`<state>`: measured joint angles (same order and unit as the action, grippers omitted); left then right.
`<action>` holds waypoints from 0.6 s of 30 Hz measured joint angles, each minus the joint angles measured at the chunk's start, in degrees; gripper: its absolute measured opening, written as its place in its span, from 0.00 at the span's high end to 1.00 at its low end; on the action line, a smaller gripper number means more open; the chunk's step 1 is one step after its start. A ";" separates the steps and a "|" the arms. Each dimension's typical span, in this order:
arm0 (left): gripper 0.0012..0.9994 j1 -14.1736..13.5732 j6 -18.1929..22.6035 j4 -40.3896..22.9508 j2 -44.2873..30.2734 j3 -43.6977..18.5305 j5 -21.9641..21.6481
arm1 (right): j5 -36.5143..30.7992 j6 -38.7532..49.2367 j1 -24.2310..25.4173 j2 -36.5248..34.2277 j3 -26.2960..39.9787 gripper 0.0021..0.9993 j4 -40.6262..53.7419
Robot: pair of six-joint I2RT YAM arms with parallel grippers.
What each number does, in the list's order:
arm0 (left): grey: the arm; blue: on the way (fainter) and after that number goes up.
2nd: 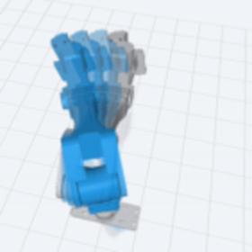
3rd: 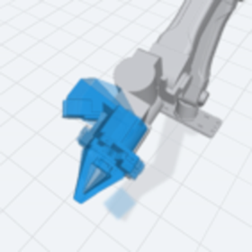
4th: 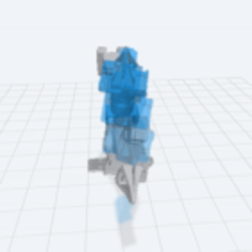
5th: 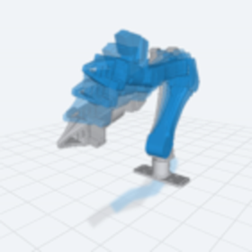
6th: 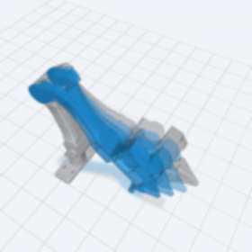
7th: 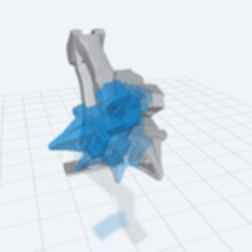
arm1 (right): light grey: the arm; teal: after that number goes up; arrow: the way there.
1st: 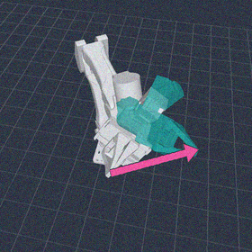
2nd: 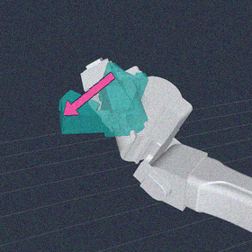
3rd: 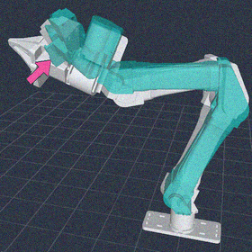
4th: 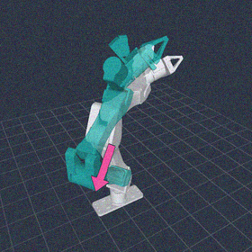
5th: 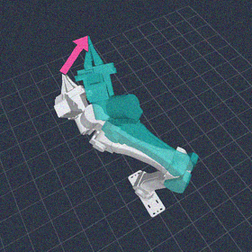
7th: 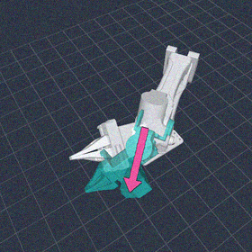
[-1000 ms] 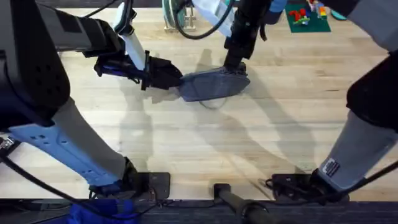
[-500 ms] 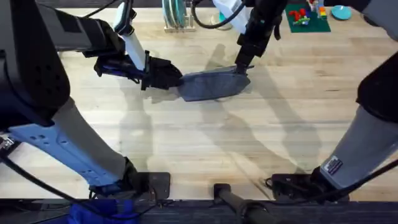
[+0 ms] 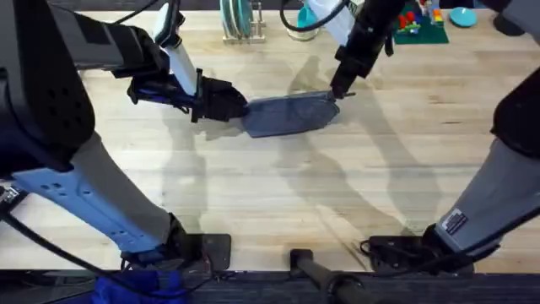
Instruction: Unzip the bag, pick up the pens from the table one at a time and place them inside, then zip the bag closed.
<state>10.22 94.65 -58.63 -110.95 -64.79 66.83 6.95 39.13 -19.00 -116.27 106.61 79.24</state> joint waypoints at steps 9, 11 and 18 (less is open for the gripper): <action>0.96 0.00 0.00 -0.04 0.01 0.00 0.00 | 1.76 -0.86 2.45 0.00 -3.72 0.97 -0.61; 0.96 0.00 0.00 -0.06 0.01 0.00 0.00 | 2.43 -1.29 3.50 0.00 -3.74 0.97 -0.63; 0.96 -0.02 0.00 -0.02 0.01 0.00 0.04 | 5.47 -1.90 6.93 0.00 -4.05 0.97 -0.77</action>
<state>10.20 94.65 -58.65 -110.94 -64.79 66.87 12.42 37.23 -12.07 -116.27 102.56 78.48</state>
